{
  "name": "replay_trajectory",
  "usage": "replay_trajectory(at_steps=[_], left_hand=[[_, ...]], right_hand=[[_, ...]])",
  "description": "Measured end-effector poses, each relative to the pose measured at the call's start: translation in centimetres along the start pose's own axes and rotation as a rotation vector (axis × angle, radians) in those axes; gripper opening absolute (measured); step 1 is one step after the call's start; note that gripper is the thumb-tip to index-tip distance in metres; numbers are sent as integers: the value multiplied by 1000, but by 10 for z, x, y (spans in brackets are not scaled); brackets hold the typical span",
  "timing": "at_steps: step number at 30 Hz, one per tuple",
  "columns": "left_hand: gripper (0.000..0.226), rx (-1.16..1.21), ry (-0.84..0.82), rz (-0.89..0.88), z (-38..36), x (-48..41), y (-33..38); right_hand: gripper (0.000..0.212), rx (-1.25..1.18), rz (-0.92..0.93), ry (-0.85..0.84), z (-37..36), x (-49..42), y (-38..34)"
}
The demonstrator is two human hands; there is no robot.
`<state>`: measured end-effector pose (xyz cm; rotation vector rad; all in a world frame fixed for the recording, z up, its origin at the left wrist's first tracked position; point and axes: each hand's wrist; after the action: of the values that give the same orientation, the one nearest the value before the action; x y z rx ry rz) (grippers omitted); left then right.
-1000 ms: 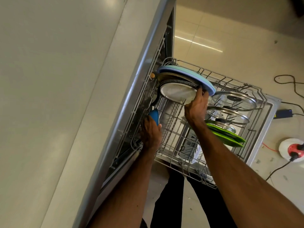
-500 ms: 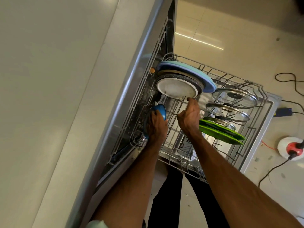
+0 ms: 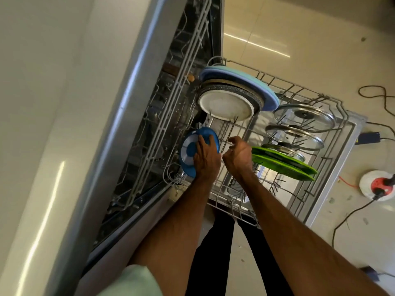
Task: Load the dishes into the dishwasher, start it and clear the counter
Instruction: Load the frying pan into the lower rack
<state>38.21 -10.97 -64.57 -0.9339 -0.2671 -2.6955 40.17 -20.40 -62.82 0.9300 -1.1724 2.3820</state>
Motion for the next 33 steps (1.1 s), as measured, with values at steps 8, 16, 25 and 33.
replay_trajectory(at_steps=[8,16,25,33], left_hand=[[73,-81,18,-27,-5,2,-1],[61,-32,27,-66,24,42,10],[37,109,17,-214,61,123,50],[30,192,-33,-286,69,153,101]], right_hand=[[45,33,8,-18,3,11,12],[33,-87,-61,-24,33,48,18],[31,-125,-114,58,84,121,48],[30,-164,-205,75,150,166,52]])
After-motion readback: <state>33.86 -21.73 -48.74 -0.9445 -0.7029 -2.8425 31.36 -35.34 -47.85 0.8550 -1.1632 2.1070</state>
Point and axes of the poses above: each hand's wrist, its own x-axis away from the middle knuckle, its own z-axis out of the back of the hand, y = z × x, and after that the axes turned 6 degrees about -y, right-handed
